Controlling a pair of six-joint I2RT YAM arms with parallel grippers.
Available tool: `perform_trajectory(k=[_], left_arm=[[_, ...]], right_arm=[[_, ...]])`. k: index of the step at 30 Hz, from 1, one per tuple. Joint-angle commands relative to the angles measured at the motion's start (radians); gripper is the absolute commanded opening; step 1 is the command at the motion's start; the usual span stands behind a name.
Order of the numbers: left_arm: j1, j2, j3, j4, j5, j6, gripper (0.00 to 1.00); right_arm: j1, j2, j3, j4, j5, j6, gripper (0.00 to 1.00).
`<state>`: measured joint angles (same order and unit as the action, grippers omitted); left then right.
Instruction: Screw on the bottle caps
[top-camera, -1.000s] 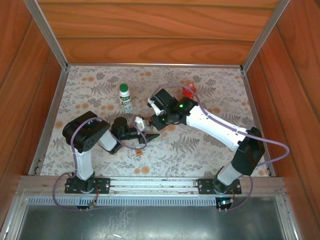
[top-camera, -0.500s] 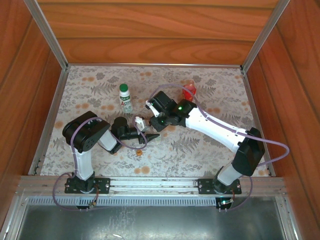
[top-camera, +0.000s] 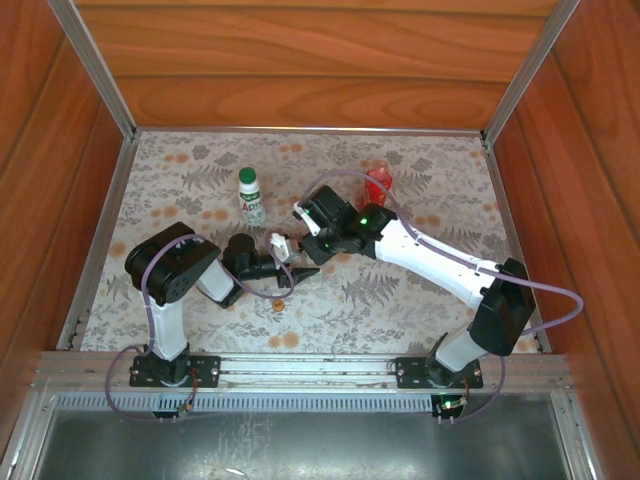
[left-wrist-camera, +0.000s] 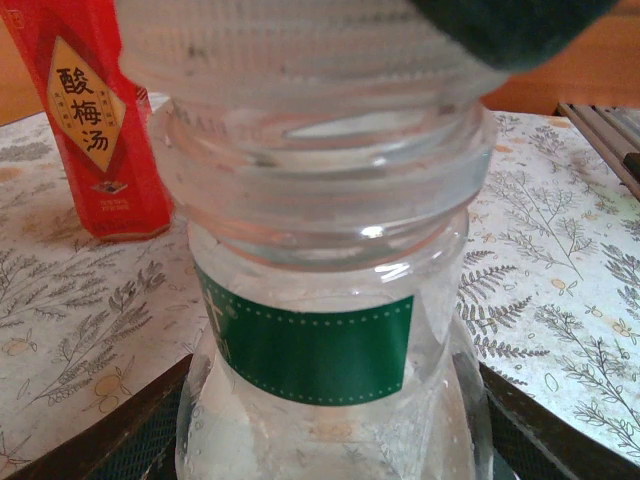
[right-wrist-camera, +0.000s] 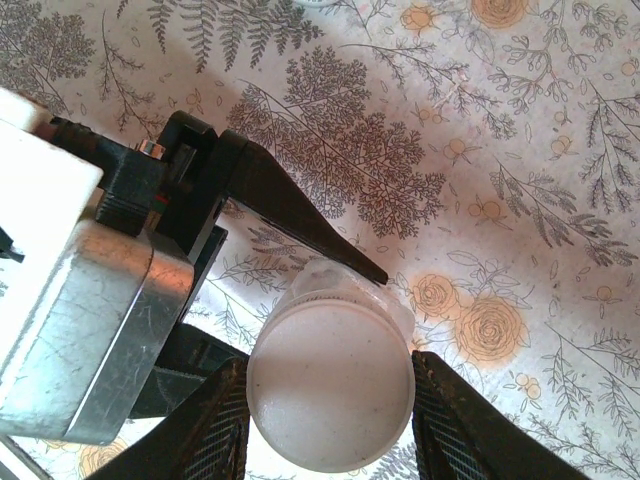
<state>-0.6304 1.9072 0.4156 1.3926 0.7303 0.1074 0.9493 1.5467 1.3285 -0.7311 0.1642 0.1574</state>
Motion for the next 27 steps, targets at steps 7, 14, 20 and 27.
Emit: perform_trajectory(k=[7, 14, 20, 27], left_arm=[[0.007, 0.012, 0.014, 0.023, 0.017, -0.01, 0.62], [0.006, 0.009, 0.012, 0.024, 0.021, -0.009, 0.62], [0.006, 0.012, 0.014, 0.023, 0.021, -0.01, 0.62], [0.006, 0.012, 0.014, 0.025, 0.021, -0.009, 0.62]], right_arm=[[0.008, -0.029, -0.105, 0.082, 0.023, 0.034, 0.41], [0.008, -0.035, -0.101, 0.088, 0.025, 0.032, 0.43], [0.008, -0.067, -0.082, 0.094, 0.028, 0.021, 0.6], [0.006, -0.152, -0.125, 0.164, -0.03, 0.025, 0.7]])
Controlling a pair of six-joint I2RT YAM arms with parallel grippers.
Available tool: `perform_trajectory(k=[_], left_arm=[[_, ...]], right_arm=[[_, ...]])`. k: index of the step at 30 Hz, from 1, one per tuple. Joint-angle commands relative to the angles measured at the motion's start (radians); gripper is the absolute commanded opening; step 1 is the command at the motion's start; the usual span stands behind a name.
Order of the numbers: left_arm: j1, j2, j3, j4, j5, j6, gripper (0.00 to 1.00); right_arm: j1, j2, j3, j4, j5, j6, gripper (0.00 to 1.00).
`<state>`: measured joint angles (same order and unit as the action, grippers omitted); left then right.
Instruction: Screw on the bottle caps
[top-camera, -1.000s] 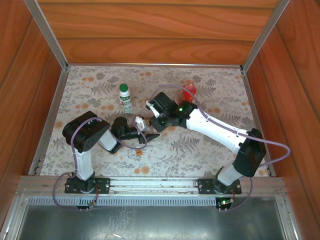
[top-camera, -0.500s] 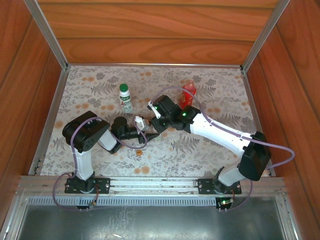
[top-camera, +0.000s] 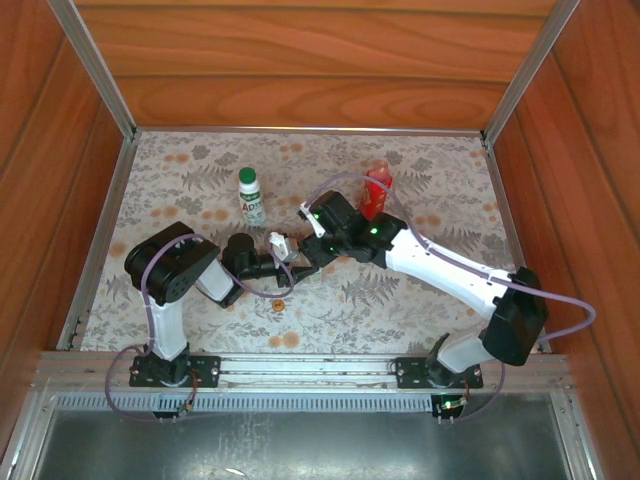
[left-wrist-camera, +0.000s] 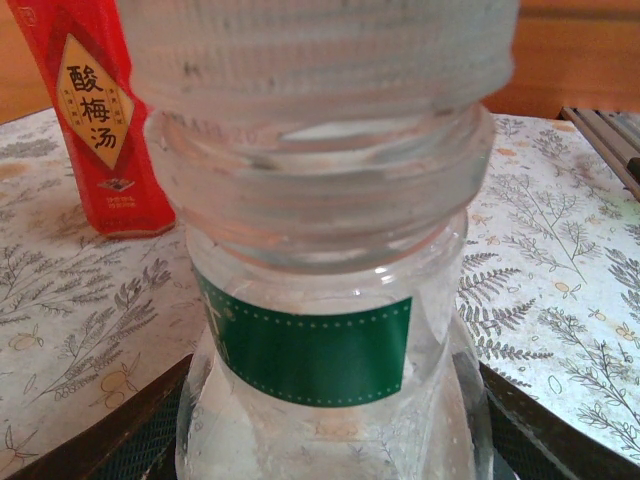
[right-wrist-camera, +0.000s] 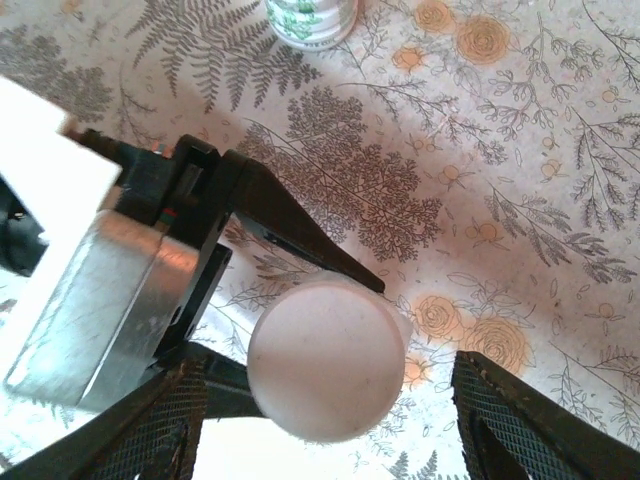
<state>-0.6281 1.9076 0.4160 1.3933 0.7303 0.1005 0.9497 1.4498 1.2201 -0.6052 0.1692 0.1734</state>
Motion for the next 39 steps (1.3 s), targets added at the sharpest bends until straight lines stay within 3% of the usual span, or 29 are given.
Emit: perform_trajectory(k=[1, 13, 26, 39], left_arm=[[0.005, 0.011, 0.012, 0.023, 0.02, -0.004, 0.62], [0.004, 0.009, 0.01, 0.023, 0.021, 0.002, 0.62], [0.005, 0.012, 0.013, 0.023, 0.021, -0.004, 0.62], [0.009, 0.018, 0.018, 0.023, 0.021, -0.012, 0.62]], right_arm=[[0.003, -0.069, -0.025, 0.055, -0.046, 0.021, 0.69], [-0.109, -0.026, -0.013, 0.037, -0.198, 0.159, 0.36], [-0.141, 0.017, -0.031, 0.025, -0.245, 0.166, 0.26], [-0.142, -0.063, -0.097, 0.022, -0.358, 0.198, 0.21]])
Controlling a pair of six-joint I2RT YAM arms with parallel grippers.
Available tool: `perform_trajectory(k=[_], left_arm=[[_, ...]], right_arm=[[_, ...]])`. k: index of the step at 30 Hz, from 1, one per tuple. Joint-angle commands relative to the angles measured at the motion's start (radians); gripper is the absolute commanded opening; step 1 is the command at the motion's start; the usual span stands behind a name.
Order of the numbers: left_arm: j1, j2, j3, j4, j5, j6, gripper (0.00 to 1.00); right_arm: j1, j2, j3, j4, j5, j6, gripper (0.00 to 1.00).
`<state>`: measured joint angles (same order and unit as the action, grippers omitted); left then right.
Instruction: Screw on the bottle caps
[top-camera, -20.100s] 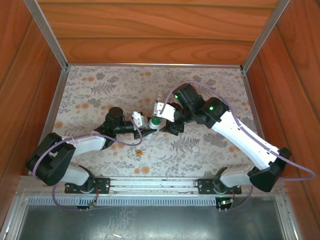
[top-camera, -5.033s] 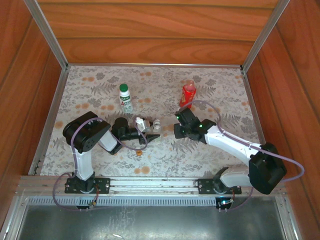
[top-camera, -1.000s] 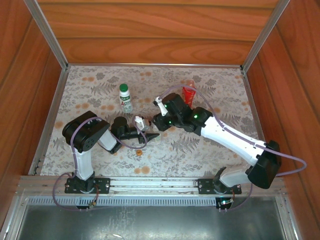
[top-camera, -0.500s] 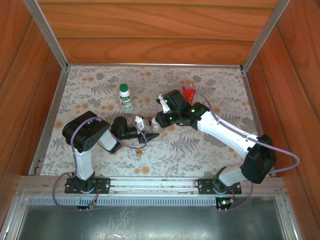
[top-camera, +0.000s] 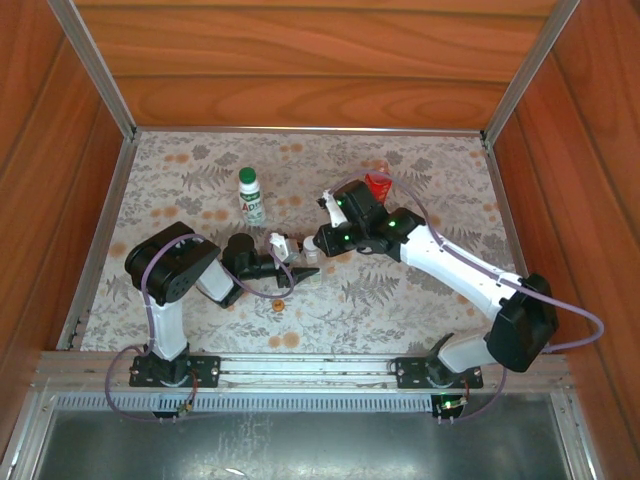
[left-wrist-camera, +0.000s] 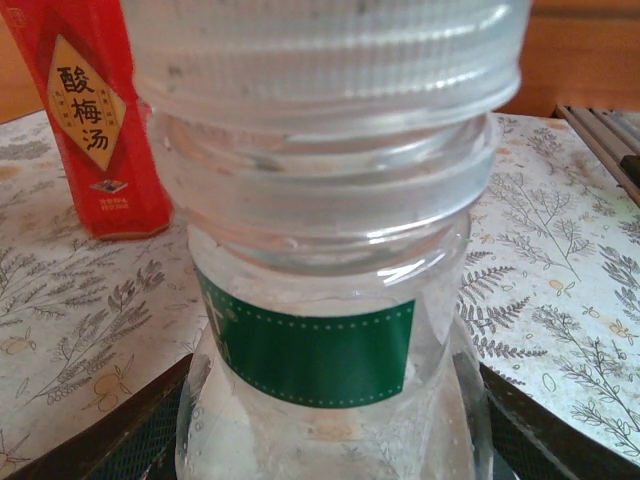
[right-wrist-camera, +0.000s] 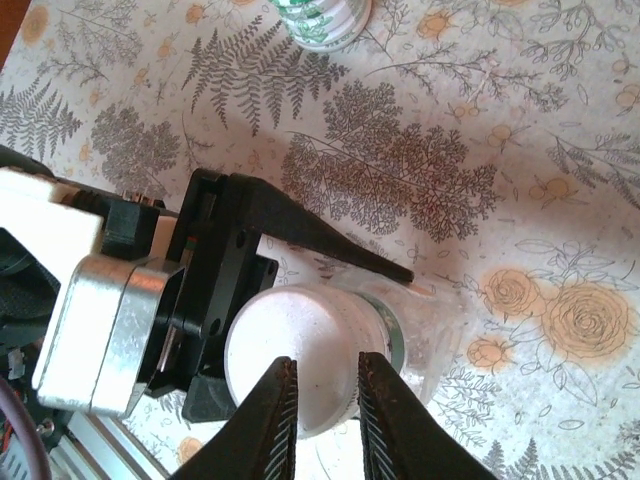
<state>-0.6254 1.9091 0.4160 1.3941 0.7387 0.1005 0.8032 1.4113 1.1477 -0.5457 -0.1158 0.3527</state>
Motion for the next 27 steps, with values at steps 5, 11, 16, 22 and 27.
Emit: perform_trajectory(k=[5, 11, 16, 22, 27], left_arm=[[0.008, 0.016, 0.019, 0.022, 0.016, -0.013, 0.62], [0.008, 0.014, 0.018, 0.023, 0.018, -0.011, 0.62], [0.007, 0.014, 0.018, 0.022, 0.019, -0.009, 0.62], [0.008, 0.014, 0.015, 0.022, 0.019, -0.007, 0.62], [0.007, 0.018, 0.02, 0.022, 0.02, -0.01, 0.62]], right_arm=[[0.002, -0.054, -0.023, -0.031, -0.062, 0.023, 0.2], [-0.032, -0.018, 0.012, -0.002, -0.041, 0.024, 0.27], [-0.056, 0.049, 0.063, 0.013, -0.071, 0.004, 0.28], [-0.061, 0.034, 0.005, 0.024, -0.129, 0.012, 0.23], [-0.06, -0.041, -0.087, 0.029, -0.236, 0.035, 0.19]])
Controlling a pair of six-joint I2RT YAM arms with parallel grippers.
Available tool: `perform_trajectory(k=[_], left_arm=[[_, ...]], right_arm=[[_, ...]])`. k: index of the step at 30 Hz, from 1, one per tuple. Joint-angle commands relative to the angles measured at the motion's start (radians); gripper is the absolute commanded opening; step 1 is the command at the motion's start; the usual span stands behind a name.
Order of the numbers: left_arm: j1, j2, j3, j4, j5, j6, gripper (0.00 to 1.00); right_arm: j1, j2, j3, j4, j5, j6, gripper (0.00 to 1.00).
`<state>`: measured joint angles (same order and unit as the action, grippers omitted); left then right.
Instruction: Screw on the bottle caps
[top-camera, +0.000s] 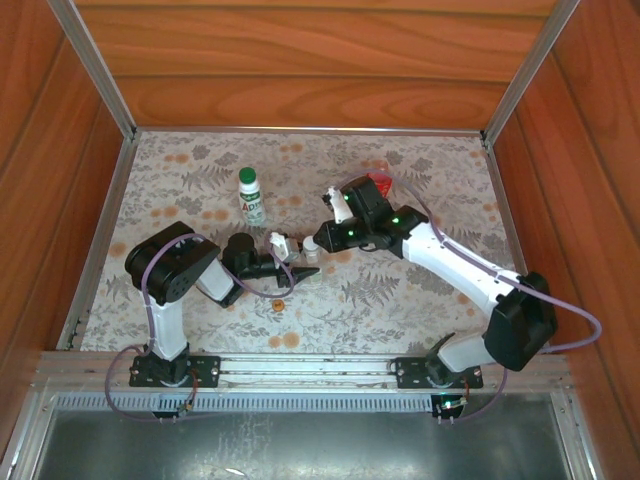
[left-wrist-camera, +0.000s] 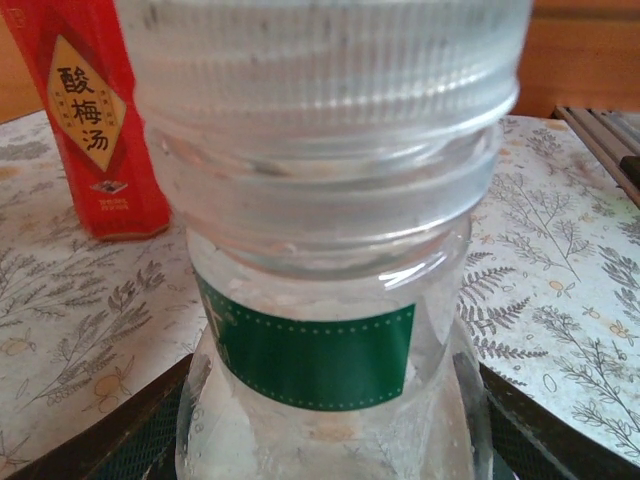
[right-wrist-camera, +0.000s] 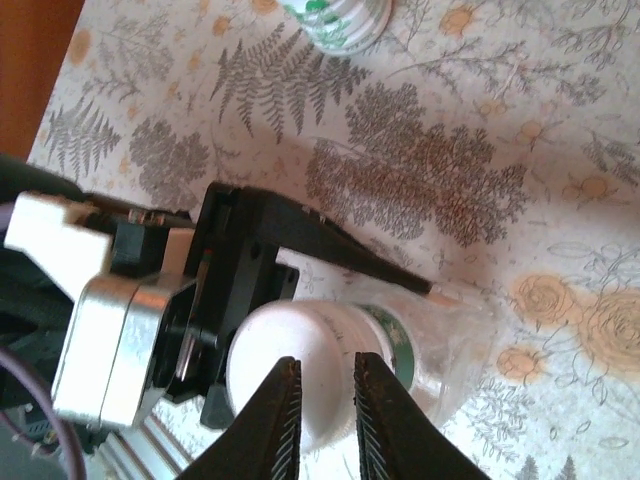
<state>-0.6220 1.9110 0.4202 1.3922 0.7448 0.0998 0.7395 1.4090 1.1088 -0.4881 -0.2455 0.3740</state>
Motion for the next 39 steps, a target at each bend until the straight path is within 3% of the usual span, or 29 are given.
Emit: perform_trajectory(k=[1, 9, 19, 29, 33, 39], left_arm=[[0.004, 0.016, 0.016, 0.024, 0.015, -0.009, 0.62], [0.005, 0.014, 0.016, 0.024, 0.016, -0.011, 0.62], [0.005, 0.012, 0.014, 0.024, 0.014, -0.007, 0.62], [0.006, 0.013, 0.015, 0.024, 0.015, -0.011, 0.62], [0.007, 0.014, 0.017, 0.024, 0.016, -0.012, 0.62], [0.007, 0.014, 0.016, 0.024, 0.017, -0.012, 0.62]], right_arm=[[0.003, -0.056, -0.065, -0.022, -0.127, 0.018, 0.18], [-0.013, -0.043, -0.008, -0.005, -0.029, 0.003, 0.2], [-0.032, 0.077, 0.073, -0.01, -0.058, -0.033, 0.26], [-0.03, -0.054, -0.08, -0.021, -0.215, -0.008, 0.13], [-0.032, -0.079, -0.071, -0.029, -0.181, -0.016, 0.13], [-0.048, -0.032, -0.001, 0.014, -0.062, -0.023, 0.3]])
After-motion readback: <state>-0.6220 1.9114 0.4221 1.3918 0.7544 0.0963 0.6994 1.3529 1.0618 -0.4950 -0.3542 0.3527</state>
